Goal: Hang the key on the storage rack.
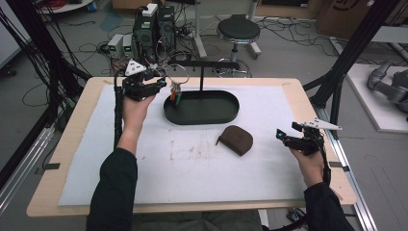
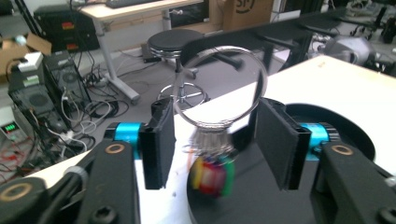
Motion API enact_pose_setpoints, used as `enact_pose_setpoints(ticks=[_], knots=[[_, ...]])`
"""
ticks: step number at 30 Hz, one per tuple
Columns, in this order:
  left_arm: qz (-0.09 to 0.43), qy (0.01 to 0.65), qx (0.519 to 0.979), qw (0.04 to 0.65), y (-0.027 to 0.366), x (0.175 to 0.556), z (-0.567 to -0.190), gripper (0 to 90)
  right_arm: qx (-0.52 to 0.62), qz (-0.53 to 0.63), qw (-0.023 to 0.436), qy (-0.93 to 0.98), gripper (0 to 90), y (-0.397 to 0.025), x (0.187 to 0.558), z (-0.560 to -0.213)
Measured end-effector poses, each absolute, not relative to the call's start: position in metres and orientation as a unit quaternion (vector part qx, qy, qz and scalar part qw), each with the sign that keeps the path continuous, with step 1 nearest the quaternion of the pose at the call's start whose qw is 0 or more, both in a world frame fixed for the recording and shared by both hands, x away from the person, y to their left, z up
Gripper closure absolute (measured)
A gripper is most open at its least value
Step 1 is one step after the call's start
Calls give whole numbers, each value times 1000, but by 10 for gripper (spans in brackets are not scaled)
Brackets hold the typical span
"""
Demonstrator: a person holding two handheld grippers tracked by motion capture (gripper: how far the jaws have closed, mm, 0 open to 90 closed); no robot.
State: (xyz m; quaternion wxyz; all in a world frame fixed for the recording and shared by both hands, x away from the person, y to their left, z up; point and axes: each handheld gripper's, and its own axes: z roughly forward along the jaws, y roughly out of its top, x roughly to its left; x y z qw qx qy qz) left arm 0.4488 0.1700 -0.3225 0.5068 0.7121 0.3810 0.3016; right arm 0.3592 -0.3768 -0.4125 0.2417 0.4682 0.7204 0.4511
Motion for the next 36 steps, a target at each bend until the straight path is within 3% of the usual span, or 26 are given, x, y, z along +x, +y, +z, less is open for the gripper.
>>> enact_pose_setpoints(ticks=[13,28,36], knots=[[267,332,749,508,182,381,-350,360,467,445,245,724,201,-373,360,-413],[243,326,740,537,214,322,-386,283,467,439,249,726,201,-371,359,-413],[242,328,735,542,232,309,-405,267,466,438,251,726,201,-370,358,-413]])
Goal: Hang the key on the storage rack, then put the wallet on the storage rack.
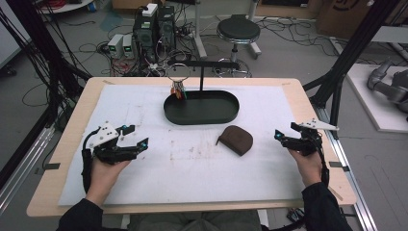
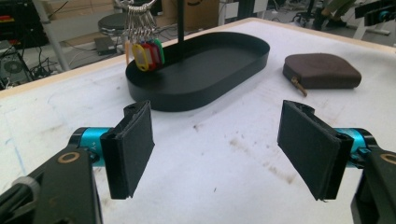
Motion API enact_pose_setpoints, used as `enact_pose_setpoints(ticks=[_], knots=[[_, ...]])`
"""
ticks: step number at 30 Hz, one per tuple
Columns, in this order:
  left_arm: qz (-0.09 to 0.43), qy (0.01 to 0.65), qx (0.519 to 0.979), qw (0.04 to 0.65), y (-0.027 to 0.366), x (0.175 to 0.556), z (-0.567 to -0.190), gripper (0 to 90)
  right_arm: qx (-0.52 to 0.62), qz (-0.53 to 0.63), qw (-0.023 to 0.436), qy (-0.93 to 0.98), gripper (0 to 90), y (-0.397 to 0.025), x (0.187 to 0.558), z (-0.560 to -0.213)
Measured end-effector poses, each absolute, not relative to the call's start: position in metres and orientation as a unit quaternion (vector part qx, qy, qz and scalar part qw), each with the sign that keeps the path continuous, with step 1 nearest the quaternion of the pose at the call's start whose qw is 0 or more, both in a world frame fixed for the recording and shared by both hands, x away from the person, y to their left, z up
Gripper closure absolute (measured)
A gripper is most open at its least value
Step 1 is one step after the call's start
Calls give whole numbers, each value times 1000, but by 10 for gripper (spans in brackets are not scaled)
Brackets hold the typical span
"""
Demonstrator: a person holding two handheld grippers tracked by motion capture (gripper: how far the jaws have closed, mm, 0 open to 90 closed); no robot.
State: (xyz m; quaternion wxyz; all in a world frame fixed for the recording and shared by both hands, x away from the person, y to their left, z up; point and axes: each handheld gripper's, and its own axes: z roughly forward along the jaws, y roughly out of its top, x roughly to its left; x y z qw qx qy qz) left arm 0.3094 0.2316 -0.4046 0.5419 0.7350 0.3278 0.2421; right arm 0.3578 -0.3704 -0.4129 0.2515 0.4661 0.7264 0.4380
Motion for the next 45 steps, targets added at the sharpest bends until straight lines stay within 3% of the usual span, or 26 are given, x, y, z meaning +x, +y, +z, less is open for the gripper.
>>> enact_pose_setpoints(ticks=[25,35,45], knots=[[265,335,730,533,233,316,-408,262,456,439,234,738,203,-353,357,-415],[270,350,732,518,234,314,-411,266,441,449,188,754,387,-325,364,-422],[264,349,740,511,229,315,-413,273,455,438,129,765,462,-311,375,-433]])
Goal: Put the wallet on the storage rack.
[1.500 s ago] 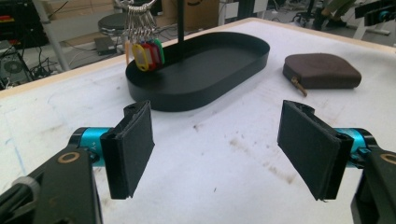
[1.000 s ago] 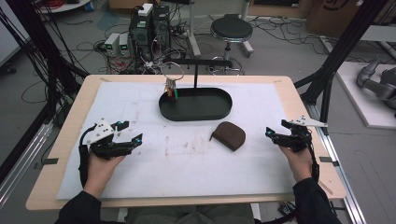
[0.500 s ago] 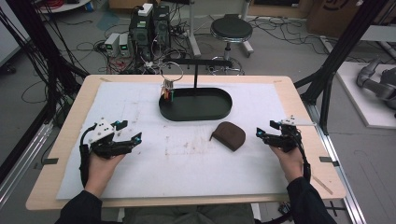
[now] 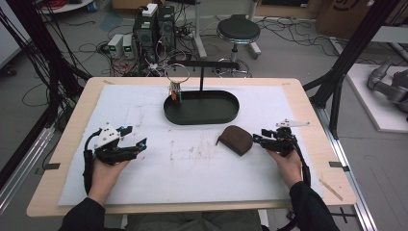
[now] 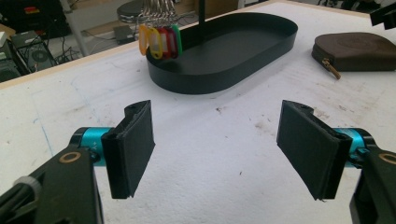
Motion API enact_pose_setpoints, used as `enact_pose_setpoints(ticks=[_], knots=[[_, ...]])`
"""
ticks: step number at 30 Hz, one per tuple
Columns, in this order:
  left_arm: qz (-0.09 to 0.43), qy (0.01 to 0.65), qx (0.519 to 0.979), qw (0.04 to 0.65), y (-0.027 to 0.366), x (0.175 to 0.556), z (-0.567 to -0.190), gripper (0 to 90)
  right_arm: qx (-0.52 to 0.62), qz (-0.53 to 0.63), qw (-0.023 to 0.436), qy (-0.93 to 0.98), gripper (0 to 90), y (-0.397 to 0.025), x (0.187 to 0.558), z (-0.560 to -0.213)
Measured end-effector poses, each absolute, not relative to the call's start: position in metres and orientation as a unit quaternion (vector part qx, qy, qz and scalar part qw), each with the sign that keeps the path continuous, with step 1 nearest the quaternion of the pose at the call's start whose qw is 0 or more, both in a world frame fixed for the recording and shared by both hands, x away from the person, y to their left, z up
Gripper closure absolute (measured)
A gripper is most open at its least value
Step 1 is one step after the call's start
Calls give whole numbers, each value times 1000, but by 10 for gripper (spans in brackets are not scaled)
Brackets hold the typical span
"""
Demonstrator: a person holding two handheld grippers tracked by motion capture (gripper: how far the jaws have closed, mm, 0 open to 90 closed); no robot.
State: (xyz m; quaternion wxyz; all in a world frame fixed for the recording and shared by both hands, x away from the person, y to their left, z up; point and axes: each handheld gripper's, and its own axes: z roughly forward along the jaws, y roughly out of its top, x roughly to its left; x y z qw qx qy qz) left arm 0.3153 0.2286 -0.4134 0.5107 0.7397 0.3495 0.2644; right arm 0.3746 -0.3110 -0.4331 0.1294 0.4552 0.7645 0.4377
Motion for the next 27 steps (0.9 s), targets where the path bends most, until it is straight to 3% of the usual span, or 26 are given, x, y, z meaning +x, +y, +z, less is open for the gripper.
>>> enact_pose_setpoints(ticks=[3,7,8,12,19,27], knots=[[265,347,742,509,228,315,-413,273,471,436,108,759,417,-307,380,-437],[265,349,742,507,229,313,-414,276,486,432,78,755,436,-304,386,-442],[265,351,741,508,229,313,-414,276,490,432,65,754,459,-304,387,-444],[268,353,740,506,232,312,-414,277,473,454,22,754,695,-307,389,-444],[266,351,742,506,230,313,-414,279,445,447,63,774,839,-302,383,-435],[261,344,743,511,224,314,-413,280,393,476,100,780,878,-293,369,-419]])
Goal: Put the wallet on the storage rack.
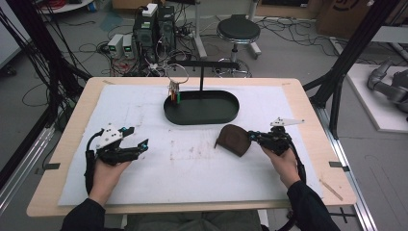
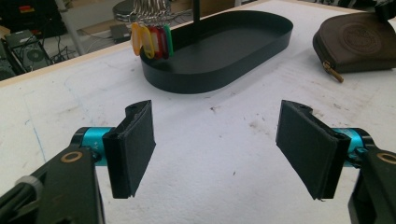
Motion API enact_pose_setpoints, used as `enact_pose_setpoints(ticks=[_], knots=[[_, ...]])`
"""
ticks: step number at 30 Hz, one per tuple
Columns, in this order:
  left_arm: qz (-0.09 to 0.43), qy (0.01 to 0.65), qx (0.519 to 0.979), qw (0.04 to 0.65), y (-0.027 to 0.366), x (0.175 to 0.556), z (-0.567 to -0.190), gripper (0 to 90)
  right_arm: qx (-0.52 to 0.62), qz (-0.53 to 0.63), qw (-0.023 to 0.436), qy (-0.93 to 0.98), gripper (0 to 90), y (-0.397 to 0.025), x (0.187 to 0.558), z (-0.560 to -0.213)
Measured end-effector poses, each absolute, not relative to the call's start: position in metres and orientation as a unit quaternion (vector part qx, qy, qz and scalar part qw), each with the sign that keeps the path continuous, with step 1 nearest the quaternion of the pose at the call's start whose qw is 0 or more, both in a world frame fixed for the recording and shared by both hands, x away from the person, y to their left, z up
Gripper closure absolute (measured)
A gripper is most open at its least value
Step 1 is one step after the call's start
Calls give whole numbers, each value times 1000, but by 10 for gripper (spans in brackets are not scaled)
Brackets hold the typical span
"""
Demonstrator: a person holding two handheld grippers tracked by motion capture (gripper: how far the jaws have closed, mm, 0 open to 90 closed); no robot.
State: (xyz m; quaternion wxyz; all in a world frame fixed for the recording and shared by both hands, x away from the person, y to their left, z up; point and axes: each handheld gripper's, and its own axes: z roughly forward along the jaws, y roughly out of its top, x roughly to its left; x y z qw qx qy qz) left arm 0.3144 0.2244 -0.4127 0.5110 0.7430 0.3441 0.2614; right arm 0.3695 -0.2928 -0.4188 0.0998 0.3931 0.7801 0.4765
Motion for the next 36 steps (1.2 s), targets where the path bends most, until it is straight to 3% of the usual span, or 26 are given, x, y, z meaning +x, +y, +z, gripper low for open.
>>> enact_pose_setpoints(ticks=[6,15,26,36], knots=[[252,336,742,523,217,315,-409,280,364,492,118,782,882,-288,362,-409],[187,286,756,558,180,324,-400,280,326,508,129,787,886,-280,354,-397],[105,218,785,570,123,341,-401,280,262,534,123,795,888,-262,338,-382],[34,199,792,576,91,359,-410,281,217,543,102,804,888,-249,329,-378]])
